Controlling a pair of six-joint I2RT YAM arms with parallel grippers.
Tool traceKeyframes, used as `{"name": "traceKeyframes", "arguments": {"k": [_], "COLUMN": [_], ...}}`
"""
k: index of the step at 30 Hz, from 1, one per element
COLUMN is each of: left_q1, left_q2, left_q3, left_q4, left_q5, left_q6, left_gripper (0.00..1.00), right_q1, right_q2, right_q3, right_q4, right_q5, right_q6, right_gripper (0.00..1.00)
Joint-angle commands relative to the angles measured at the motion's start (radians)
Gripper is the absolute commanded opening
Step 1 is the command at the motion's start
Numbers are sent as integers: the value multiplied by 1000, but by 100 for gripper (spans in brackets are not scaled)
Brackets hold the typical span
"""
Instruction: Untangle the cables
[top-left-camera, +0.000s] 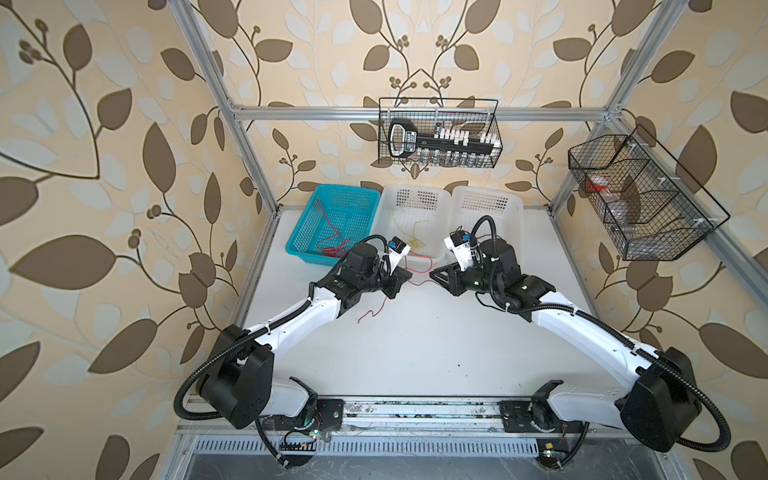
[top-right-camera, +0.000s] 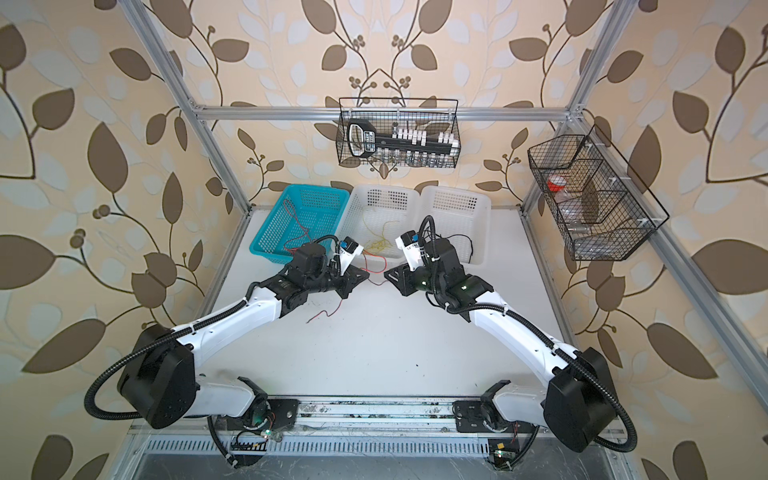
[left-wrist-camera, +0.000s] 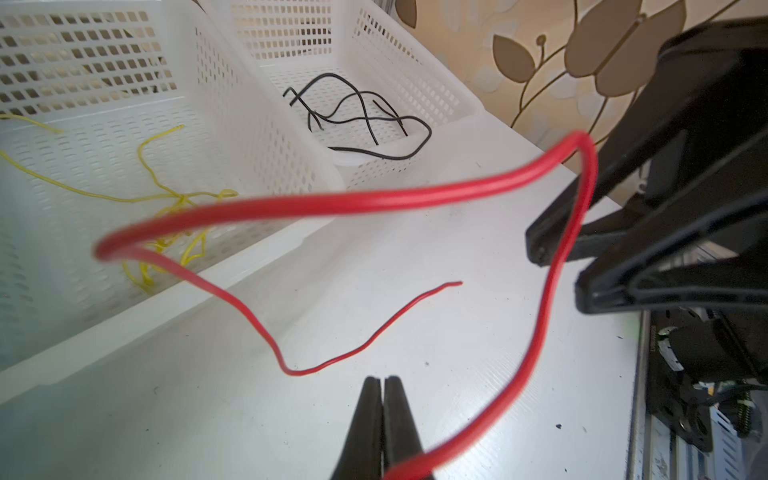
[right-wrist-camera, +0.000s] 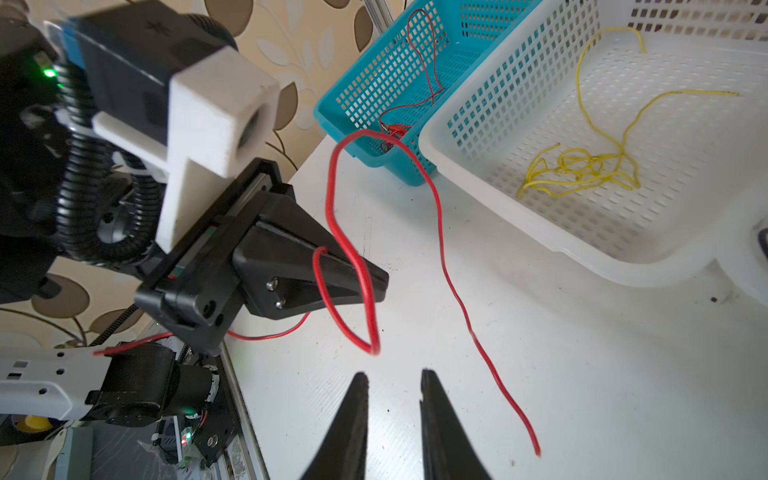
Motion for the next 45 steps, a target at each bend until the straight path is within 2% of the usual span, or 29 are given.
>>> {"name": "traceKeyframes", "arguments": {"k": [1,5,9,18,24,30,37,40,45], "left_q1": [-8,2,59,312,459,486,490,490,490], "left_q2": [-52,-51,-33,44,218,407,568,630,669], "left_q3": [36,87,165,323,461,568,600,630,647], "left_q4": [-6,-83,-161,-198,-231,-268,-242,-271,-288], "left_q5": [-77,-182,-218,-206,-232,-307,-316,-324,-314], "left_q6": [18,32,31,-15,-104,-145,-226,-241,-247], "left_gripper": [0,0,0,0,0,0,0,10,39], "right_q1": [-16,-58,-95,-127,-127,-127,-127,-127,-127], "right_q2": [-53,-136,-207,-230,-211,-193,-180,-175,-168], "right_q3": [-24,-76,-110,-133,-142,-139,-134,-135,-137], "right_q4": [9,30,19,-36,-33,-26,-25,-24,-25], "right_q5": [34,74,124,169,167,169,168,168,168], "right_q6": [-19,-9,-11,-42,-43,-45,-53,-53,-55], "right_gripper": [27,37,39,41,42,43,43,43,43]}}
